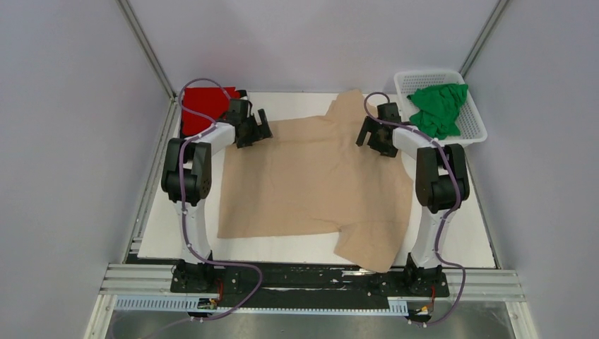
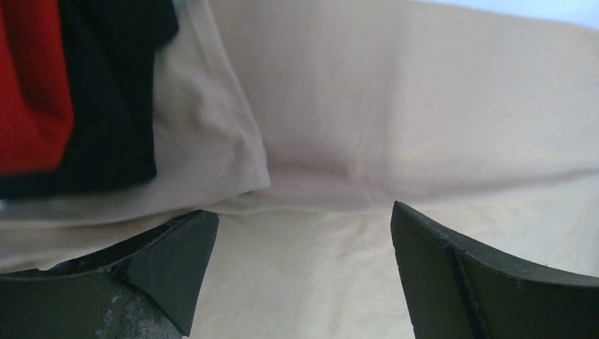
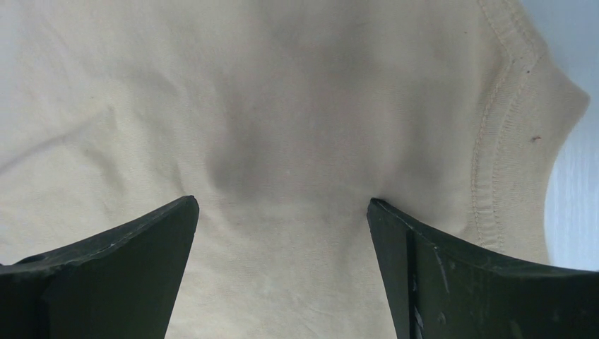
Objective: Fold and stack the t-shirts
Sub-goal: Flatten out the tshirt, then grab the side of the flattened tshirt closest away from the robot with both arms, then fold the flattened tshirt in 1/3 of the way
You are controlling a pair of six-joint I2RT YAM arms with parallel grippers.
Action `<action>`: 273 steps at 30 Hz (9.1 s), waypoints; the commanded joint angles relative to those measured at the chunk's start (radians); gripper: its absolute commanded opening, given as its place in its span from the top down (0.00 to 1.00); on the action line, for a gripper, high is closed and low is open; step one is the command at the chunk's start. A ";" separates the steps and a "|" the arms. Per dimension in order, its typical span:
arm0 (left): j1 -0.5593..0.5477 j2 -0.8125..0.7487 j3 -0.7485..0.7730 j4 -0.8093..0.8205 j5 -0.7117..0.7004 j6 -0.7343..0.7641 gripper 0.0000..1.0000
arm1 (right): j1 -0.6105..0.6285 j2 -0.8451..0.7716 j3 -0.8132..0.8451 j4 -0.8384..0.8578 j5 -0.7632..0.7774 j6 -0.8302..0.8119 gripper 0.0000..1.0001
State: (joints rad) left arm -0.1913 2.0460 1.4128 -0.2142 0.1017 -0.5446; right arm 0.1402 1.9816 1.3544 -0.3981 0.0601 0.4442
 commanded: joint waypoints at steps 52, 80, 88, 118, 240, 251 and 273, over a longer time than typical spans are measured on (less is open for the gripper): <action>-0.078 -0.973 -0.918 -0.353 -0.494 -0.681 0.26 | -0.003 -0.760 -0.515 0.177 0.026 0.081 0.00; -0.045 -1.020 -0.865 -0.345 -0.571 -0.583 1.00 | 0.013 -0.810 -0.449 -0.307 -0.005 0.111 0.01; 0.022 -0.969 -0.845 -0.324 -0.530 -0.516 1.00 | 0.357 -0.795 -0.547 -0.592 -0.086 0.286 0.07; 0.023 -1.048 -0.857 -0.374 -0.459 -0.514 1.00 | 0.536 -0.642 -0.760 -0.409 -0.090 0.517 0.94; -0.037 -0.972 -0.959 -0.229 -0.015 -0.350 0.00 | 0.084 -0.688 -0.771 -0.375 -0.225 0.304 0.00; -0.038 -0.932 -0.723 -0.223 -0.023 -0.250 0.00 | 0.084 -0.879 -0.625 -0.254 -0.143 0.206 0.00; -0.044 -0.038 0.105 -0.538 -0.189 0.314 0.00 | 0.059 -0.789 -0.562 -0.119 -0.006 0.077 0.00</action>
State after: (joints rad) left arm -0.2298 1.9713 1.4506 -0.6720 -0.0216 -0.3241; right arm 0.2146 1.1679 0.7399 -0.5636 0.0086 0.5545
